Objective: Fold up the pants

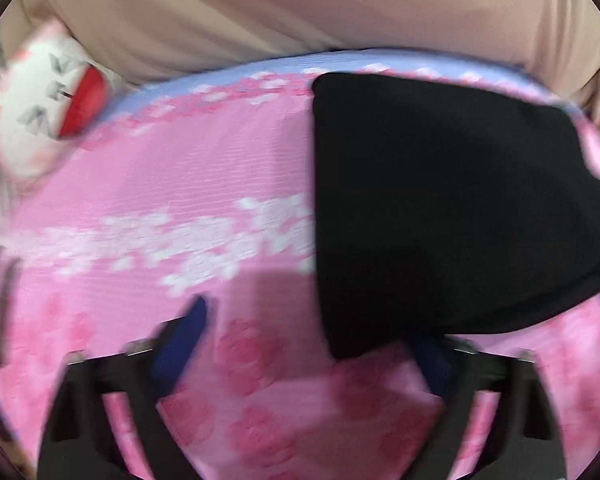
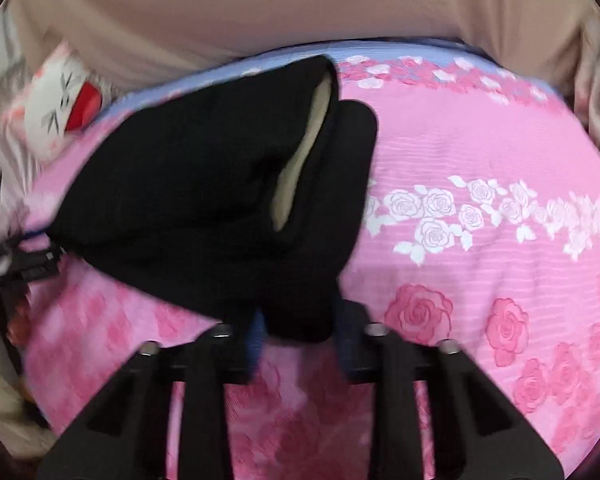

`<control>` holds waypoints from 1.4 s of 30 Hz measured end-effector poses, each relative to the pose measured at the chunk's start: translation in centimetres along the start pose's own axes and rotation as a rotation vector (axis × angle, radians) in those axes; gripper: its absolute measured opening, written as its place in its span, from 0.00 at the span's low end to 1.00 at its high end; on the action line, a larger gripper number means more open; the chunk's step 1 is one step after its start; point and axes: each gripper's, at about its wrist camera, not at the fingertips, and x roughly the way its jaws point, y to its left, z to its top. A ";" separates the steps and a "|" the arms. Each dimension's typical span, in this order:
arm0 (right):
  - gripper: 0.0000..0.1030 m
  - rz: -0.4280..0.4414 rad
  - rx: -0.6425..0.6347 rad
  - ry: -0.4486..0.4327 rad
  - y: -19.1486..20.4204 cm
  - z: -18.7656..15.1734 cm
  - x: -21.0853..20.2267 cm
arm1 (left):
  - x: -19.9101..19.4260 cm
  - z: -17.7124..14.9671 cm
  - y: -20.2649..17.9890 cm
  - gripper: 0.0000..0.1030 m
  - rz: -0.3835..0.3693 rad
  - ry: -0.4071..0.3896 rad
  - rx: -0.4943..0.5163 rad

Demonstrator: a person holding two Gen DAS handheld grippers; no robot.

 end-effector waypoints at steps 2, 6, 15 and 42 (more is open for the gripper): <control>0.13 0.039 0.042 -0.048 -0.1 0.5 -2.0 | -0.4 0.4 -0.2 0.21 -0.101 0.031 -0.016; 0.11 0.050 0.106 -0.113 -1.1 -0.3 -6.8 | -3.8 -0.9 -2.3 0.18 -0.052 -0.022 0.109; 0.15 -0.033 0.227 -0.025 -5.5 -5.3 -7.2 | -6.6 -5.6 -4.0 0.26 -0.101 0.015 0.199; 0.19 0.040 0.130 -0.190 -2.2 -0.5 -9.0 | -7.1 -0.2 -4.7 0.85 0.043 -0.088 0.093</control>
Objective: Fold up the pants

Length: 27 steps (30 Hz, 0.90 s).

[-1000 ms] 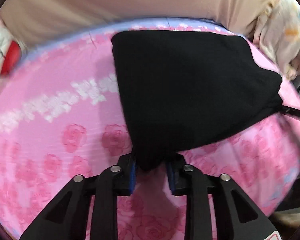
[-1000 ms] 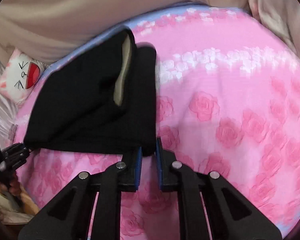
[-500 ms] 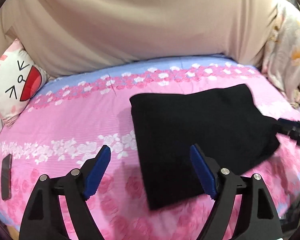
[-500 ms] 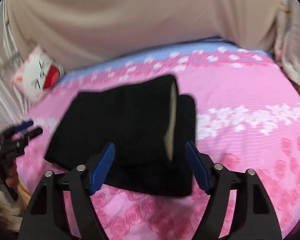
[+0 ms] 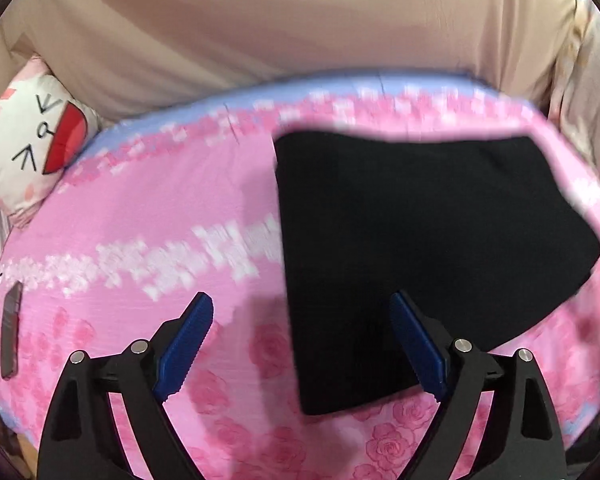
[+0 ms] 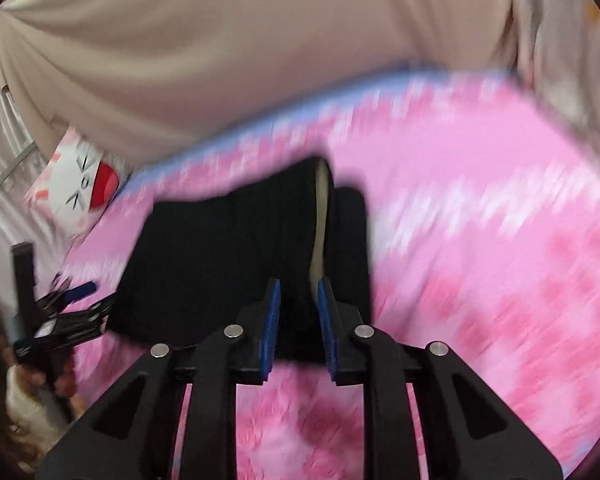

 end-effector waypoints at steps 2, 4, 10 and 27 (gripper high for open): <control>0.19 0.020 -0.053 -0.050 1.8 2.6 -0.8 | -1.1 2.0 0.6 0.85 0.004 -0.053 -0.019; 0.19 0.054 -0.098 -0.061 3.6 4.9 0.4 | -0.8 4.6 0.2 0.85 0.039 -0.087 -0.017; 0.16 0.096 -0.244 0.156 9.0 7.8 12.3 | 9.8 9.3 -2.3 0.87 0.120 0.085 0.003; 0.05 0.025 -0.100 0.082 5.1 6.9 11.3 | 11.9 8.3 -0.4 0.95 0.046 0.076 -0.083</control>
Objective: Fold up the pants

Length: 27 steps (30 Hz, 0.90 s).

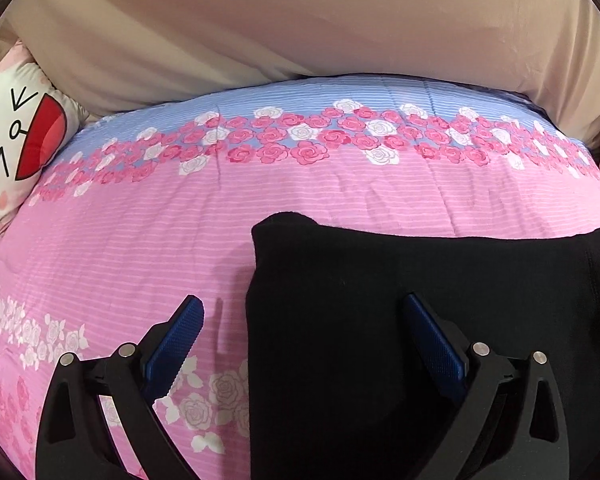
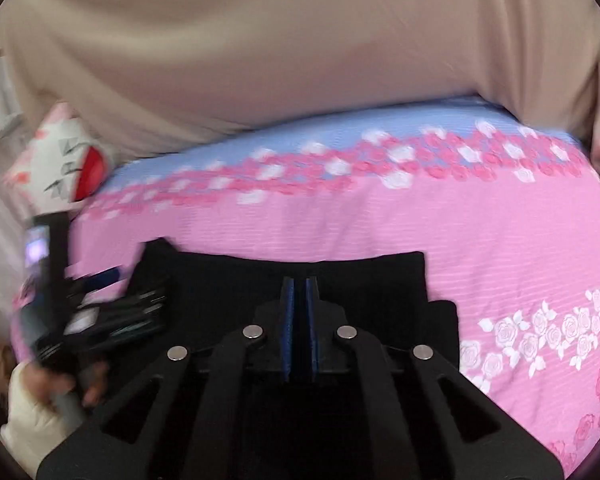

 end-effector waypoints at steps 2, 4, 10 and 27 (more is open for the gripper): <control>0.04 -0.049 -0.010 0.060 -1.2 -1.7 0.9 | 0.0 0.0 0.0 0.95 0.004 -0.004 0.000; 0.08 -0.099 0.045 0.065 -3.8 -3.1 1.2 | -0.1 -0.1 -0.2 0.95 0.007 -0.009 0.005; 0.11 -0.012 -0.012 -0.007 -0.5 -4.6 -5.3 | -0.7 -0.5 -1.3 0.95 0.088 -0.050 0.055; 0.14 -0.130 0.006 -0.011 -2.3 -8.1 -9.5 | -3.4 -1.5 -0.7 0.95 0.085 -0.069 0.060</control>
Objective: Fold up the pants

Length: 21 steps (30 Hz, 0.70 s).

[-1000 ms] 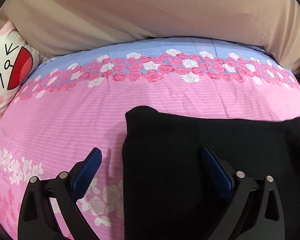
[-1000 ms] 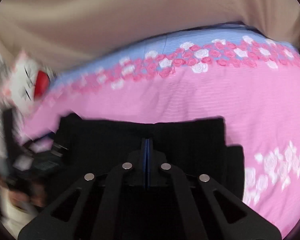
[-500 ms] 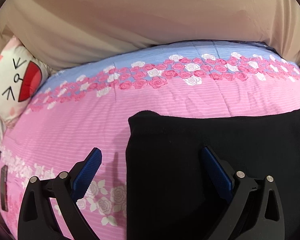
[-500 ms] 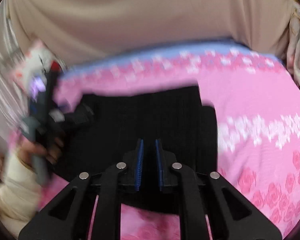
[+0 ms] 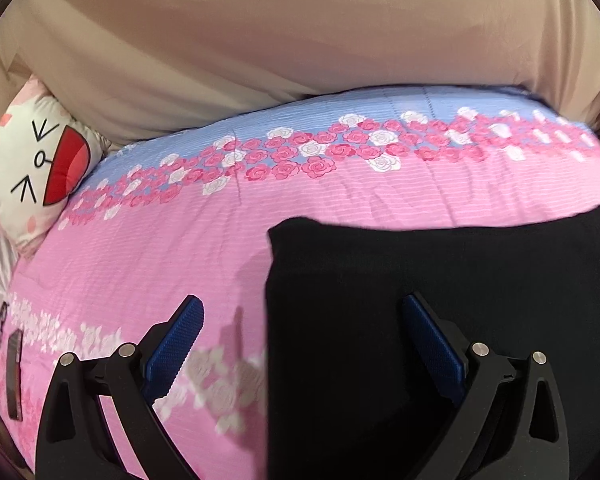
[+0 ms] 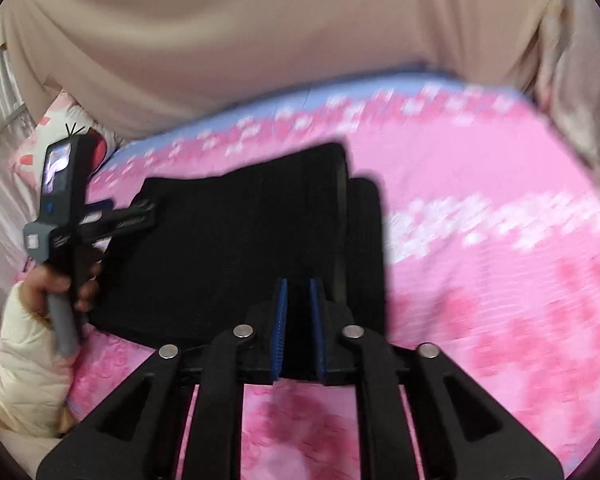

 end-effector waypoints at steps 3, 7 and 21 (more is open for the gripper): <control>0.43 -0.083 -0.004 0.004 -2.2 -0.9 -1.6 | -3.4 -2.3 1.8 0.95 -0.066 -0.024 -0.009; 0.52 -0.115 0.026 0.063 -5.0 -3.2 -1.1 | -5.9 -7.2 3.8 0.95 -0.087 0.023 0.009; 0.53 -0.014 -0.006 0.098 -2.1 -4.0 3.2 | -7.8 -11.6 2.9 0.95 -0.284 0.067 0.059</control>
